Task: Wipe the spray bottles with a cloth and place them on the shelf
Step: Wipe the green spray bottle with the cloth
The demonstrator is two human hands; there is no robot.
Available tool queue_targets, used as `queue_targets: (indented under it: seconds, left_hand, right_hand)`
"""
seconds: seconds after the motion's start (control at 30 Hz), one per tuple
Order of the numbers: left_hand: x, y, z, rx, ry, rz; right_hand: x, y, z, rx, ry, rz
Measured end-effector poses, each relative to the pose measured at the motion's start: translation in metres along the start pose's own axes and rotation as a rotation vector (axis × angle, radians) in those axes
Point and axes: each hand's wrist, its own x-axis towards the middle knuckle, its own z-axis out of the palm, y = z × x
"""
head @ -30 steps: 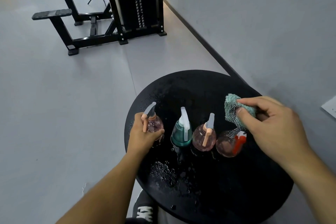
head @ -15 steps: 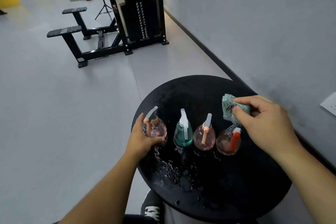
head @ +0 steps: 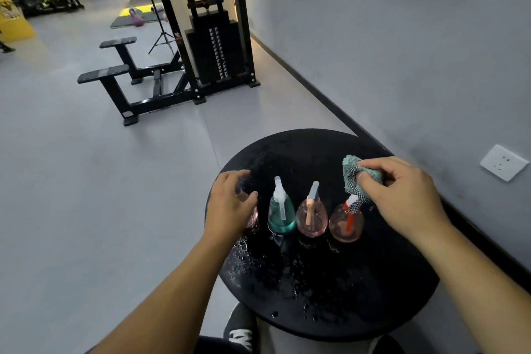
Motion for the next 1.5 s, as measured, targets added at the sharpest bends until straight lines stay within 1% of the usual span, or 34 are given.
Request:
queue_targets:
  seconds: [0.1,0.17,0.23,0.33,0.43,0.53,0.6,0.77,0.83,0.97,1.1,1.2,1.27,1.37,1.5]
  left_hand:
    - [0.004,0.005,0.022,0.057,-0.102,-0.057]
    - [0.008,0.004,0.035,0.039,-0.199,-0.146]
    - [0.012,0.0,0.045,0.038,-0.28,-0.197]
    - [0.02,-0.005,0.054,-0.138,-0.445,-0.236]
    - [0.028,-0.012,0.058,-0.266,-0.54,-0.249]
    - [0.033,-0.017,0.062,-0.363,-0.545,-0.275]
    - [0.033,-0.021,0.063,-0.374,-0.539,-0.26]
    - [0.027,-0.028,0.066,-0.385,-0.38,-0.308]
    - [0.023,-0.028,0.067,-0.398,-0.349,-0.337]
    - [0.022,-0.032,0.066,-0.451,-0.415,-0.36]
    - [0.022,-0.035,0.063,-0.399,-0.399,-0.323]
    - [0.02,-0.036,0.064,-0.316,-0.341,-0.275]
    - [0.019,-0.037,0.066,-0.334,-0.35,-0.251]
    - [0.016,-0.035,0.065,-0.37,-0.411,-0.228]
    - [0.013,-0.031,0.063,-0.362,-0.401,-0.193]
  right_hand:
    - [0.001,0.005,-0.003,-0.006,0.013,0.001]
    - [0.005,0.009,-0.004,-0.006,0.02,0.01]
    - [0.009,0.013,-0.005,-0.014,0.031,0.017]
    - [0.015,0.017,-0.005,-0.024,0.035,0.021]
    - [0.021,0.02,-0.003,-0.032,0.024,0.02]
    - [0.023,0.022,0.0,-0.043,0.026,0.017]
    - [0.023,0.021,0.002,-0.044,0.019,0.012]
    - [0.022,0.017,0.006,-0.052,0.002,-0.004]
    - [0.022,0.016,0.006,-0.053,-0.001,-0.004]
    - [0.021,0.017,0.008,-0.058,0.0,0.003]
    - [0.022,0.017,0.009,-0.055,0.001,0.01]
    - [0.023,0.017,0.011,-0.051,-0.002,0.009]
    - [0.023,0.018,0.012,-0.042,-0.007,0.004]
    - [0.023,0.019,0.013,-0.034,-0.011,0.0]
    - [0.023,0.019,0.012,-0.032,-0.008,-0.002]
